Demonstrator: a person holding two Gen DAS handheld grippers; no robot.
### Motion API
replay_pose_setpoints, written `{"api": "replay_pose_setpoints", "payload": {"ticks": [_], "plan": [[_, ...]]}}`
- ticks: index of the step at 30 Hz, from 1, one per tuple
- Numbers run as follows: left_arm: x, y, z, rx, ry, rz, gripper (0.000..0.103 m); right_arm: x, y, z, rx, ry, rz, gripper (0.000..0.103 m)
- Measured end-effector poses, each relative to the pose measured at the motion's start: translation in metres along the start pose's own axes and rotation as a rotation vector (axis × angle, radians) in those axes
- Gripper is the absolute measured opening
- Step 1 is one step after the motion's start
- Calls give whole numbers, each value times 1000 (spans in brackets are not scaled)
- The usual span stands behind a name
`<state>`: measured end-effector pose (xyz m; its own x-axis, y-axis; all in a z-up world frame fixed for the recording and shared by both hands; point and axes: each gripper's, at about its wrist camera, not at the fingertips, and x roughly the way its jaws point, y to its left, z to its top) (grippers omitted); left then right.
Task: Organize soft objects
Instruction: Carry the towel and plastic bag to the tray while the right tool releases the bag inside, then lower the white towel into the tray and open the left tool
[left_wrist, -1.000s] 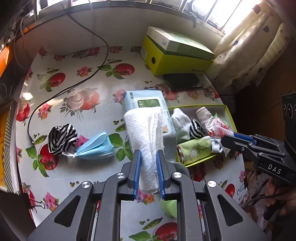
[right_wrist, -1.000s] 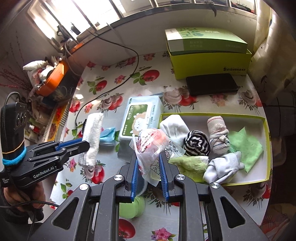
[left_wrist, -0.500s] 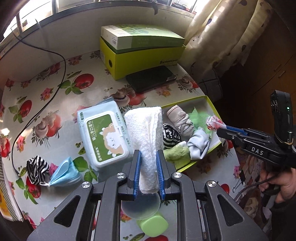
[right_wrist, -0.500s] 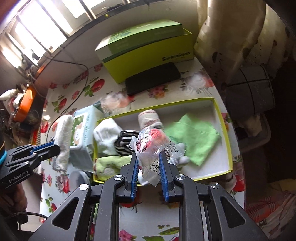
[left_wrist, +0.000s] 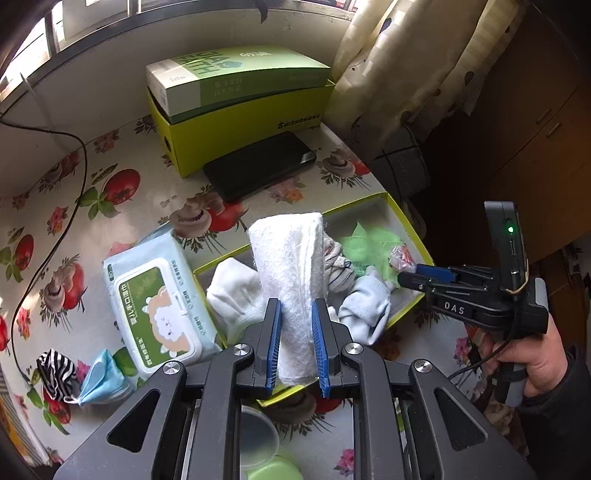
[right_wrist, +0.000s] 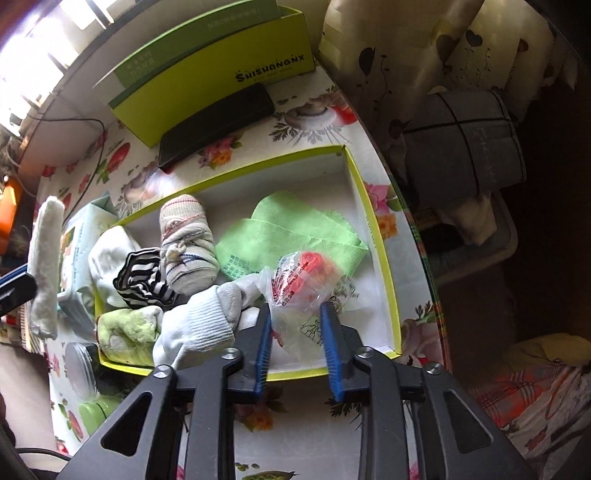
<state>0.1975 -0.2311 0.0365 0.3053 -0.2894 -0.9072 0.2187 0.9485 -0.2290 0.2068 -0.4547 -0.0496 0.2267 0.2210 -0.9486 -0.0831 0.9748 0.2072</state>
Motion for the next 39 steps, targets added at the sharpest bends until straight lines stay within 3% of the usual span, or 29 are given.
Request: {"api": "replay_pose_setpoints", "payload": {"ticks": [2,11,20,31,35,39], "plan": [[4,-6,4,10,7,-10,18,-1,-1,-3,6,0,13,41],[32,-34,26,80,39,-44,18,-29,-7,-14,53,-77,64,42],[83,-64,52,140,115,-84,18,-39,-19,-17,107,-107,84,42],[128,-102,76,359,153,-99,19,-36,-29,-19,133,-108,97,42],[141,-106,80,367,179,-81,26,-37,-28,-19,132,-107,94,42],[130,-96,78,326,159,-85,28,-40,-26,-18,130,-114,93,42]]}}
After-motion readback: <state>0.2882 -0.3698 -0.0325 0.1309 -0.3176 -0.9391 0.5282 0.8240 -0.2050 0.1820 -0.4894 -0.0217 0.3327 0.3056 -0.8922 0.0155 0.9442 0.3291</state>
